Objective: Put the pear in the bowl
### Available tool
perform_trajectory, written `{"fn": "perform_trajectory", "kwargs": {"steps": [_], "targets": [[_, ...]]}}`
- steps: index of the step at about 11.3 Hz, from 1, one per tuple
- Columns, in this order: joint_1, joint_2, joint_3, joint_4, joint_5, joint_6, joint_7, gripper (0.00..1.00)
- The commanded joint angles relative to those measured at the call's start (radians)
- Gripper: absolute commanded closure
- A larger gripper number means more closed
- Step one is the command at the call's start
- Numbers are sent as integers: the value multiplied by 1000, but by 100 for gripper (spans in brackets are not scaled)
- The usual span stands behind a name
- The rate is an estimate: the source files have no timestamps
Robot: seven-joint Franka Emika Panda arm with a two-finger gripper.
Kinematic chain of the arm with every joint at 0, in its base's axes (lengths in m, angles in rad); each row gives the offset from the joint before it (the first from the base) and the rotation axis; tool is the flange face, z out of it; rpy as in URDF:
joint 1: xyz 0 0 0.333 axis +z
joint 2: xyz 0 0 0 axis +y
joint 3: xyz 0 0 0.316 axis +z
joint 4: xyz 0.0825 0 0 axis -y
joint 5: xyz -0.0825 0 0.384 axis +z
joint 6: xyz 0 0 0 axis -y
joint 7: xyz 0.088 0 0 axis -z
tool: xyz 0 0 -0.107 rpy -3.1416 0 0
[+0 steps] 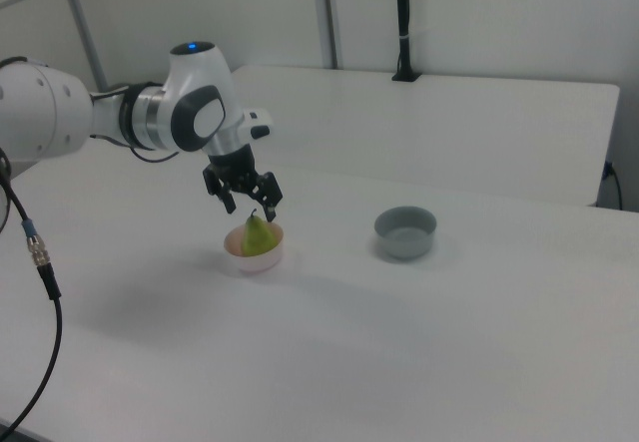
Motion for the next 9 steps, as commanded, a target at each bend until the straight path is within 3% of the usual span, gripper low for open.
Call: {"fn": "perform_trajectory", "kwargs": {"steps": [1,9], "targets": [[-10,-119,-6,-21,-21,-118,31,0],[-137,-403,-11,-20,-17,-425,-4,0]]}}
